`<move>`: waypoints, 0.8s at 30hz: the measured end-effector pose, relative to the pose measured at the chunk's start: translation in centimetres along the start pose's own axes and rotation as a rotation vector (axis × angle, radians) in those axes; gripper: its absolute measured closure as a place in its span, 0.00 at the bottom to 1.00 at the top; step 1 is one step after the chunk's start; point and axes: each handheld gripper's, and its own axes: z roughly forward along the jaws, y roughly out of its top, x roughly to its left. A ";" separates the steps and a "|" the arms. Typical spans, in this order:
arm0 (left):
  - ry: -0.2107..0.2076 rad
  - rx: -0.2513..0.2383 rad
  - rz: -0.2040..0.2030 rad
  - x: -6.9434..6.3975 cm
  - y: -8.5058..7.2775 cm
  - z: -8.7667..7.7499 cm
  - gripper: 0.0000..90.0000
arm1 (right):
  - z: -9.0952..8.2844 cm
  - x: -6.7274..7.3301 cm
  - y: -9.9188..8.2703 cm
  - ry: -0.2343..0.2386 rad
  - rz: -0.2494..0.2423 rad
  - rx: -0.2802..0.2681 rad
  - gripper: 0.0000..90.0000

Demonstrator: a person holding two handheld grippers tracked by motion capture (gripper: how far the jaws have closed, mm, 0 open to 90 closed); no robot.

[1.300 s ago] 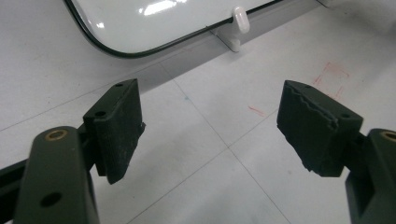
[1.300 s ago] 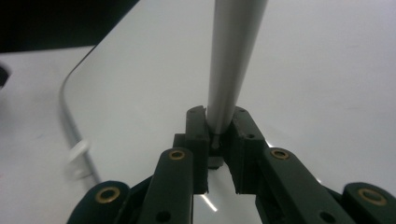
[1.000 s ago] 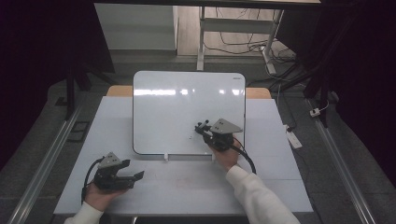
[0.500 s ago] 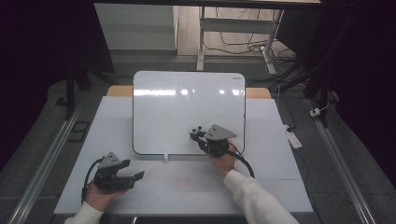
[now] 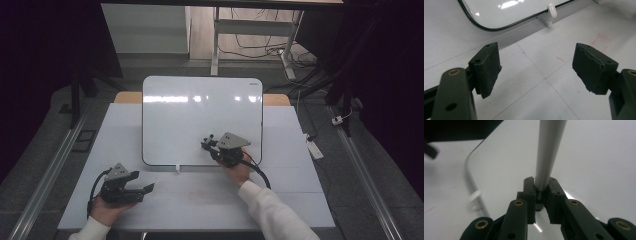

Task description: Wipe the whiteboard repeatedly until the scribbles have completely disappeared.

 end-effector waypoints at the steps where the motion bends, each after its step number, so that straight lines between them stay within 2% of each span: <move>1: 0.000 0.001 0.000 0.0 0.0 0.0 0.26 | -0.1 -0.7 0.3 -0.021 0.009 -0.012 0.87; 3: -0.001 0.001 0.001 0.0 0.0 0.0 0.26 | -0.3 -1.5 0.7 -0.045 0.029 -0.029 0.87; 4: -0.001 0.001 0.000 0.0 0.0 0.0 0.26 | -0.3 -1.5 0.6 -0.042 0.029 -0.030 0.87; 8: -0.001 0.006 -0.001 0.1 0.0 0.1 0.26 | 0.0 0.3 -0.3 0.031 0.004 0.016 0.87; 10: -0.001 0.002 -0.001 0.0 0.0 0.0 0.26 | 0.1 1.2 -0.7 0.054 -0.011 0.031 0.87; 12: 0.001 -0.002 0.000 0.0 0.0 -0.1 0.26 | 0.1 1.1 -0.8 0.060 -0.005 0.034 0.87; 14: -0.001 -0.002 -0.001 0.0 0.0 -0.1 0.26 | -0.3 0.4 -0.5 0.020 0.001 0.017 0.87; 16: -0.001 0.001 0.000 0.0 0.0 0.0 0.26 | -0.6 -0.4 -0.3 -0.004 0.028 0.000 0.87; 18: -0.001 0.003 -0.001 0.0 0.0 0.0 0.26 | -0.6 -0.2 -0.4 0.000 0.030 0.004 0.87; 19: -0.001 0.003 -0.002 0.1 0.0 0.0 0.26 | -0.4 0.2 -0.6 0.019 0.024 0.013 0.87; 20: -0.001 0.002 -0.003 0.1 0.0 0.0 0.26 | -0.2 0.7 -0.7 0.043 0.012 0.024 0.87; 22: 0.001 0.001 -0.002 0.1 0.0 0.0 0.26 | 0.1 1.6 -0.9 0.062 -0.016 0.044 0.87; 24: 0.000 -0.001 -0.002 0.1 0.0 0.0 0.26 | 0.0 1.3 -0.8 0.060 0.004 0.043 0.87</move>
